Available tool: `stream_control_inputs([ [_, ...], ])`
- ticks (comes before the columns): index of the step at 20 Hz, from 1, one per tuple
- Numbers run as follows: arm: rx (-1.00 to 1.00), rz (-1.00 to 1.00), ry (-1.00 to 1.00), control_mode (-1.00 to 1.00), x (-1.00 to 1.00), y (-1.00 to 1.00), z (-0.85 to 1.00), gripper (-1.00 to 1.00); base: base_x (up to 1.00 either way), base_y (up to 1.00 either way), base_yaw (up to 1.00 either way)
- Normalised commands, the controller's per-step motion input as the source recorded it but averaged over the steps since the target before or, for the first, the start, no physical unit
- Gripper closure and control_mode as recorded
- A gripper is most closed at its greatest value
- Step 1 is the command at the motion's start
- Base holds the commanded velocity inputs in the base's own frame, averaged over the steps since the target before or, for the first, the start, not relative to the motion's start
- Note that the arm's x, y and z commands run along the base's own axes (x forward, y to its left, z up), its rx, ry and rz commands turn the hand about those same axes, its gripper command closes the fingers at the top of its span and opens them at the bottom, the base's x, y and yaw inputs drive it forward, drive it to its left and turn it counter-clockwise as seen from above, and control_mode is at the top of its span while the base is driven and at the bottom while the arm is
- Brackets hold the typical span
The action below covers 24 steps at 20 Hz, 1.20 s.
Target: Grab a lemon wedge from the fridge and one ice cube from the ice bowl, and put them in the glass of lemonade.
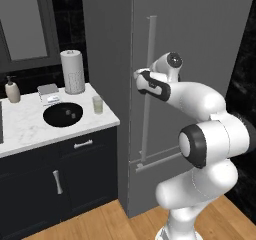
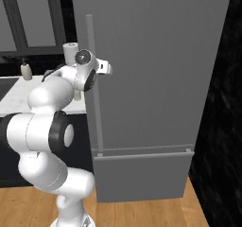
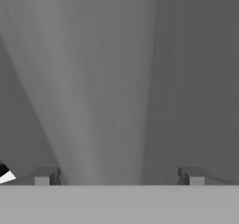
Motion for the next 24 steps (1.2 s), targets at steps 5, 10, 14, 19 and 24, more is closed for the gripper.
stream_control_inputs([
  [5, 0.00, 0.00, 0.01, -1.00, 0.15, 0.02, 0.00, 1.00, 0.00, 0.00, 0.00],
  [10, 0.00, 0.00, 0.01, -1.00, 0.07, 0.00, 0.00, 1.00, 0.00, 0.00, 0.00],
  [14, 0.00, -0.02, 0.00, -1.00, 0.00, -0.14, 0.00, 1.00, 0.00, 0.00, 0.00],
  [19, 0.00, -0.10, 0.00, -1.00, -0.05, -0.59, 0.00, 1.00, 0.00, 0.00, 0.00],
  [24, 0.00, -0.13, 0.00, -1.00, -0.29, -0.91, 0.00, 1.00, 0.00, 0.00, 0.00],
])
